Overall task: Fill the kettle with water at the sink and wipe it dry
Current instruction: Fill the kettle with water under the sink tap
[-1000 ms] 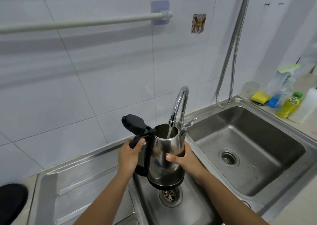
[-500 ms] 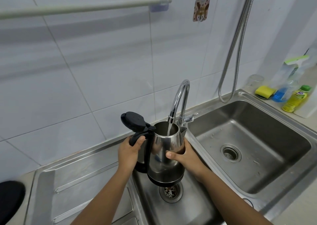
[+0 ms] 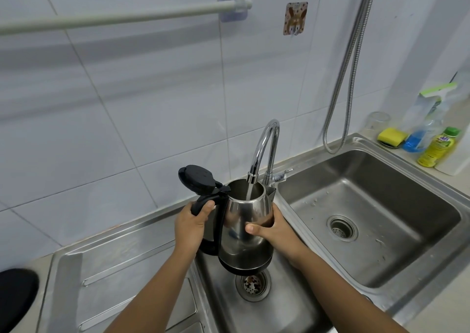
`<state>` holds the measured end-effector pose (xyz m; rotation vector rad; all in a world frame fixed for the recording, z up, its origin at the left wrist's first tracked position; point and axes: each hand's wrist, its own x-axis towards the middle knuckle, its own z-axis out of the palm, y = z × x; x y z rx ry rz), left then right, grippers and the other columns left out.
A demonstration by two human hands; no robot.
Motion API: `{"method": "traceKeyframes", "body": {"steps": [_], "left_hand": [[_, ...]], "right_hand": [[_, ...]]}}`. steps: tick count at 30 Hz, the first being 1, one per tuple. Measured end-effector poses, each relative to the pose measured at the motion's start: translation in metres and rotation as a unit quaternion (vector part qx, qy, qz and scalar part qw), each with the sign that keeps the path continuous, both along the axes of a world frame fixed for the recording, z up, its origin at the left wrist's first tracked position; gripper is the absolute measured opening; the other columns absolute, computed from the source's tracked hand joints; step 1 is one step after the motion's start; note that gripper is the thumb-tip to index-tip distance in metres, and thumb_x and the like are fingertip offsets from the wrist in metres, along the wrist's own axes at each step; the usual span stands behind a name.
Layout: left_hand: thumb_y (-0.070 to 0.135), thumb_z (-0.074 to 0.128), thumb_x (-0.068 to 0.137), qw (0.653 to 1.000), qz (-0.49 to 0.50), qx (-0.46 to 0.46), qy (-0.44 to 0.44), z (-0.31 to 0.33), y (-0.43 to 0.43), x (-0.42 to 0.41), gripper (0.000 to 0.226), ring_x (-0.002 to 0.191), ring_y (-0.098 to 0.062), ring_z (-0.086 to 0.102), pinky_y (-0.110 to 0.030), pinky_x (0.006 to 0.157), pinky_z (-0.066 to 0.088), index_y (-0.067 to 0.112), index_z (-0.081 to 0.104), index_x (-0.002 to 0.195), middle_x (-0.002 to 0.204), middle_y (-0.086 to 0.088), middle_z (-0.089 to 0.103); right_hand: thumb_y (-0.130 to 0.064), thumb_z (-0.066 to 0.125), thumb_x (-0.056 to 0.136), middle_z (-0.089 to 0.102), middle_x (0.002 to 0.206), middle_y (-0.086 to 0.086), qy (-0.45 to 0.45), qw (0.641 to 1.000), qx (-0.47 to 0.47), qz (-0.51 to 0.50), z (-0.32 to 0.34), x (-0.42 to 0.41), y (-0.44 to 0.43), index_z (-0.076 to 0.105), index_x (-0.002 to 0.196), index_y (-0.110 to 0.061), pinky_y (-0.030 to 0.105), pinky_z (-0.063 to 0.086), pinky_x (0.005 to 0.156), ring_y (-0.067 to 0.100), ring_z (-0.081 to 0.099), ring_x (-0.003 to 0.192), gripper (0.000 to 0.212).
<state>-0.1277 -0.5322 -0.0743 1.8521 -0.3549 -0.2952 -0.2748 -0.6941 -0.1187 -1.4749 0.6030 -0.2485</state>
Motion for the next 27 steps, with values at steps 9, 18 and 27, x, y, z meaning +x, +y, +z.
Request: {"method": "traceKeyframes", "body": {"steps": [9, 18, 27], "left_hand": [[0.045, 0.062, 0.085, 1.000, 0.007, 0.000, 0.007, -0.0011, -0.0017, 0.0013, 0.028, 0.077, -0.024, 0.064, -0.024, 0.061, 0.040, 0.017, 0.062, 0.085, 0.076, -0.008, 0.068], [0.046, 0.061, 0.085, 1.000, 0.010, 0.007, 0.005, -0.0019, -0.0001, 0.0038, 0.037, 0.070, -0.017, 0.059, -0.025, 0.061, 0.040, 0.010, 0.065, 0.090, 0.077, -0.011, 0.068], [0.068, 0.061, 0.067, 1.000, 0.002, 0.005, 0.013, -0.0015, 0.0023, 0.0029, 0.054, 0.076, -0.020, 0.064, -0.025, 0.062, 0.040, 0.017, 0.062, 0.086, 0.076, -0.006, 0.067]], "right_hand": [[-0.054, 0.100, 0.050, 0.071, 0.133, -0.004, 0.003, 1.000, -0.002, -0.002, -0.0017, 0.0019, -0.0021, 0.041, 0.151, -0.030, 0.048, 0.046, 0.116, 0.018, 0.067, 0.126, 0.119], [-0.054, 0.100, 0.048, 0.075, 0.127, -0.003, 0.003, 1.000, -0.001, 0.002, -0.0006, 0.0054, -0.0015, 0.044, 0.149, -0.028, 0.048, 0.047, 0.115, 0.017, 0.069, 0.122, 0.118], [-0.055, 0.100, 0.049, 0.072, 0.131, -0.006, 0.015, 1.000, -0.004, 0.004, -0.0009, 0.0050, -0.0013, 0.041, 0.151, -0.030, 0.048, 0.046, 0.116, 0.017, 0.067, 0.126, 0.120]]}}
